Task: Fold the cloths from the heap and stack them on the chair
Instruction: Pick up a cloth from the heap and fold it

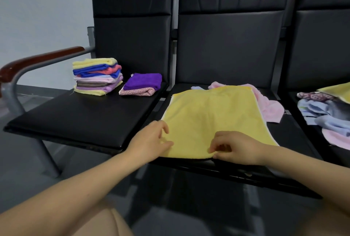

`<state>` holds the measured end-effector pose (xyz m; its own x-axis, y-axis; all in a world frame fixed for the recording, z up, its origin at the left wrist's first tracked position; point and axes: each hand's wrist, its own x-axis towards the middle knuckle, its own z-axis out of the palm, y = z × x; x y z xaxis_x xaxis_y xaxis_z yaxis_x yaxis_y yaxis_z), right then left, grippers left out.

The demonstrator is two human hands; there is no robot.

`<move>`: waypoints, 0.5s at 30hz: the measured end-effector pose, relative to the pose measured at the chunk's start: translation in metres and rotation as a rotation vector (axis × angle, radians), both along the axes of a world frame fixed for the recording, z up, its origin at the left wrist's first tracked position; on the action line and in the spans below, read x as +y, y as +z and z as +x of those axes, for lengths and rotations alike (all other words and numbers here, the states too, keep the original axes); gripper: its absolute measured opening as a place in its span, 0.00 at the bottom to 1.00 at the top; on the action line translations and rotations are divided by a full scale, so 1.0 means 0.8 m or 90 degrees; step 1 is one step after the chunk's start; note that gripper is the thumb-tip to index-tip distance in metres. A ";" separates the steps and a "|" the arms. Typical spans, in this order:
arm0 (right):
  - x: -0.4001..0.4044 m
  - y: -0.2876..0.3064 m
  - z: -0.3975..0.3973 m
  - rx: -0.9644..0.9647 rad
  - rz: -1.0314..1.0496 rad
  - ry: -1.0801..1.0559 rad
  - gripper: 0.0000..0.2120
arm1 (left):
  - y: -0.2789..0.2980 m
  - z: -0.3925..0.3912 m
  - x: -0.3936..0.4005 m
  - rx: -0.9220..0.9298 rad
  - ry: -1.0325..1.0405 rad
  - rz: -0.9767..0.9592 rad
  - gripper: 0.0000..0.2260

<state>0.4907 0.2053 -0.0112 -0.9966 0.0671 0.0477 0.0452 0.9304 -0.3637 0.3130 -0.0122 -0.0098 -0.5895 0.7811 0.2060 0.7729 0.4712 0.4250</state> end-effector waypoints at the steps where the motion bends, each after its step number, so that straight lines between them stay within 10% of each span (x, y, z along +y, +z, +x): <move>1: 0.001 0.002 -0.003 0.004 -0.005 -0.002 0.04 | 0.000 0.008 0.006 0.002 -0.059 0.010 0.11; 15: 0.057 0.028 0.016 0.005 0.077 -0.149 0.08 | 0.005 -0.025 0.103 0.199 -0.233 0.131 0.26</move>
<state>0.5034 0.2511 0.0112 -0.9541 0.2895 0.0765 0.2624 0.9315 -0.2520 0.2927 0.0701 -0.0059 -0.1707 0.8494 0.4994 0.9761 0.0767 0.2032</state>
